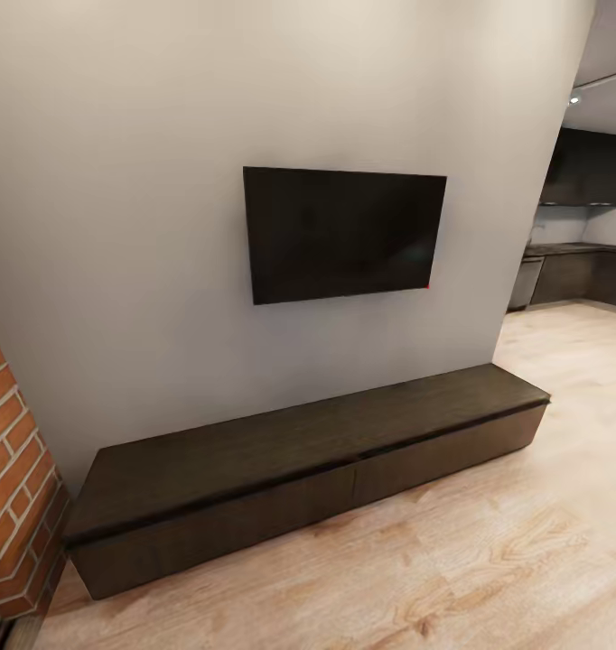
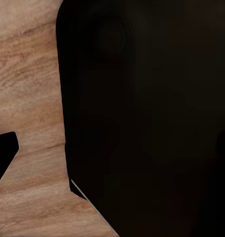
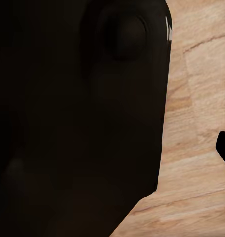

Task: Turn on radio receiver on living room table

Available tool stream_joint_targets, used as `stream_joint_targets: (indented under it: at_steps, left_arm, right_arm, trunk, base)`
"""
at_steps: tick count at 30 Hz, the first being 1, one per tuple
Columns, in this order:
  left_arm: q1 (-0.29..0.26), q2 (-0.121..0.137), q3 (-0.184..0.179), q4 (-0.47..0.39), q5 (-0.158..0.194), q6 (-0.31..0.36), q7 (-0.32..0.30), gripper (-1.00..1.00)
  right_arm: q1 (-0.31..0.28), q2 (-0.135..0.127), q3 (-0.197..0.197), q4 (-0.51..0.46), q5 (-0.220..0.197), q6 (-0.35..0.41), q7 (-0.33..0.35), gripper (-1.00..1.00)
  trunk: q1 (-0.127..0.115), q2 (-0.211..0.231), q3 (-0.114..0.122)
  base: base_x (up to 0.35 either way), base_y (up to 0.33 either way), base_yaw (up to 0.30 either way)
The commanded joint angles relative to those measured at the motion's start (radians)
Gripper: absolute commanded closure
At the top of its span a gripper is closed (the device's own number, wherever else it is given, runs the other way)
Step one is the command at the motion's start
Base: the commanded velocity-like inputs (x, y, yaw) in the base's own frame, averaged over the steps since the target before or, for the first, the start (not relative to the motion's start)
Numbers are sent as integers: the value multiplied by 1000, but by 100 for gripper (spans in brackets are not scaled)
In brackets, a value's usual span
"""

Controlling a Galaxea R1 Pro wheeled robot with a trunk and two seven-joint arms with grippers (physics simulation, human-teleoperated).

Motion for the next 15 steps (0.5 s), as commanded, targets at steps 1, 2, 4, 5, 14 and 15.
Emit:
stream_joint_targets:
  at_steps: [1,2,4,5,14,15]
  left_arm:
    - [1,-2,5,-5,5,-5,-5,-100]
    - [1,-2,7,-11,6,-9,-6,-100]
    - [1,-1,7,-20,6,-9,-6,-100]
    - [1,-1,7,-20,6,-9,-6,-100]
    - [1,-1,12,-36,6,-34,-6,-100]
    - [1,0,12,-36,6,-34,-6,-100]
  right_arm:
    - [6,-2,3,0,4,-4,1,-100]
    - [8,-3,3,0,5,-4,1,-100]
    - [8,-3,3,0,5,-4,1,-100]
    - [8,-3,3,0,4,-4,1,-100]
    - [9,1,1,0,2,-32,-6,-100]
    - [9,1,0,0,1,-33,-7,-100]
  trunk:
    - [0,0,0]
    - [0,0,0]
    - [0,0,0]
    - [0,0,0]
    - [0,0,0]
    - [0,0,0]
  base:
    - [0,0,0]
    - [0,0,0]
    - [0,0,0]
    - [0,0,0]
    - [0,0,0]
    - [0,0,0]
